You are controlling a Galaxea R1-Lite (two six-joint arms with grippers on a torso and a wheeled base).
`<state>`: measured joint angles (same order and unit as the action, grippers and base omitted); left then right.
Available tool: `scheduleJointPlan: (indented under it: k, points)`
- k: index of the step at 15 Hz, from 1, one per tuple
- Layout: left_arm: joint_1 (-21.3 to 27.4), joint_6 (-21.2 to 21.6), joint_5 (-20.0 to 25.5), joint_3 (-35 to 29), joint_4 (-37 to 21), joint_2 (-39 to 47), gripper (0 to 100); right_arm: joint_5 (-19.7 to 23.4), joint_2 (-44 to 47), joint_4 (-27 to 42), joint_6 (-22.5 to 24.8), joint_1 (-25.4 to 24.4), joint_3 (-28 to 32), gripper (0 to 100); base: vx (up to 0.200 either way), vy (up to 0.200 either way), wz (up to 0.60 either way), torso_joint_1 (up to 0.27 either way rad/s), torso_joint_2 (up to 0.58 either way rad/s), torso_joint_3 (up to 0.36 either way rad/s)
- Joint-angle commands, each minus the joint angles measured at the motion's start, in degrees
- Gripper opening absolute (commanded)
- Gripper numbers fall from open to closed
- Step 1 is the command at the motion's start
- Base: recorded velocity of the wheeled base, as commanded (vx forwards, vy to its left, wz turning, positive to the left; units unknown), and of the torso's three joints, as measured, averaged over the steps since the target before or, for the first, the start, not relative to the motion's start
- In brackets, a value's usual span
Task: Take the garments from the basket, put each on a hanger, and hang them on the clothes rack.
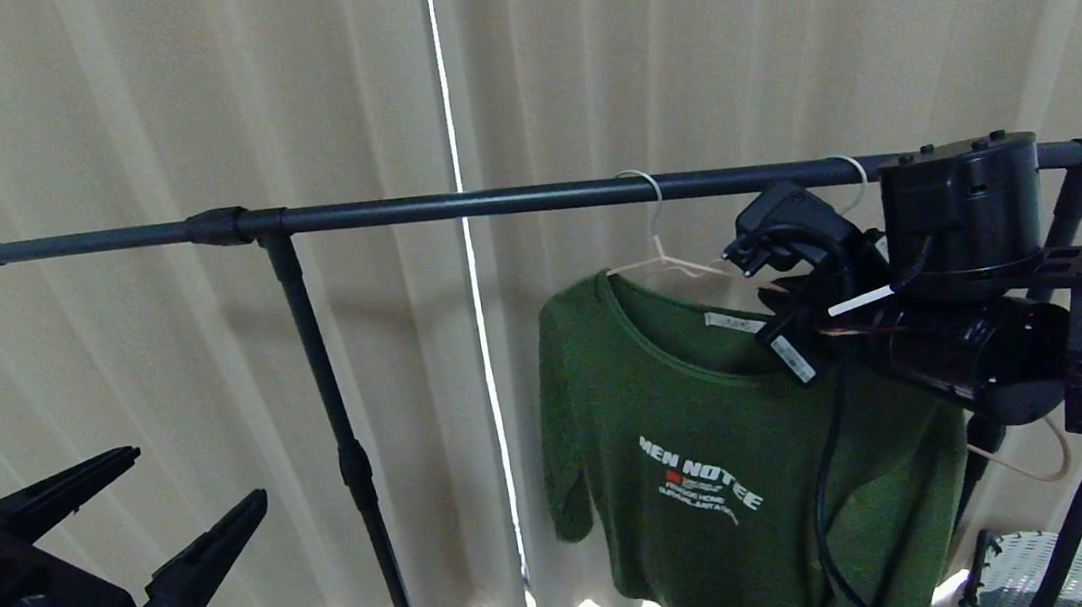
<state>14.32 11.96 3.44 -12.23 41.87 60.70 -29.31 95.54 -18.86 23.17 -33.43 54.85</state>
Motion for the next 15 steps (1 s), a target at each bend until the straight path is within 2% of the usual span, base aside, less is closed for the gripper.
scheduleJointPlan:
  k: [1, 2, 3, 8, 11, 15]
  points:
    - [0.0, -0.01, -0.01, 0.01, 0.05, 0.12, 100, 0.3, 0.0, 0.05, 0.03, -0.06, 0.09, 0, 0.0, 0.0, 0.0, 0.0, 0.0, 0.0]
    - [0.0, -0.01, -0.01, 0.01, -0.04, 0.04, 100, 0.3, 0.0, 0.05, 0.12, -0.06, 0.0, 0, 0.0, 0.0, 0.0, 0.0, 0.0, 0.0]
    - [0.0, -0.01, -0.01, 0.01, 0.05, 0.04, 100, 0.3, 0.0, 0.14, 0.12, -0.06, 0.0, 100, 0.0, 0.0, 0.0, 0.0, 0.0, 0.0]
    - [-0.09, -0.01, -0.01, -0.08, 0.05, 0.04, 100, 0.65, -0.09, -0.04, -0.23, -0.06, -0.27, 100, 0.0, 0.0, 0.0, 0.0, 0.0, 0.0]
    - [-0.09, -0.01, -0.01, -0.17, 0.05, 0.04, 100, 2.59, -0.35, -1.27, -0.32, -0.06, -0.97, 100, 0.0, 0.0, 0.0, 0.0, 0.0, 0.0]
    - [-0.09, -0.01, -0.01, -0.17, 0.05, 0.12, 100, 11.02, -0.88, -6.37, -0.32, -0.06, -2.81, 100, 0.0, 0.0, 0.0, 0.0, 0.0, 0.0]
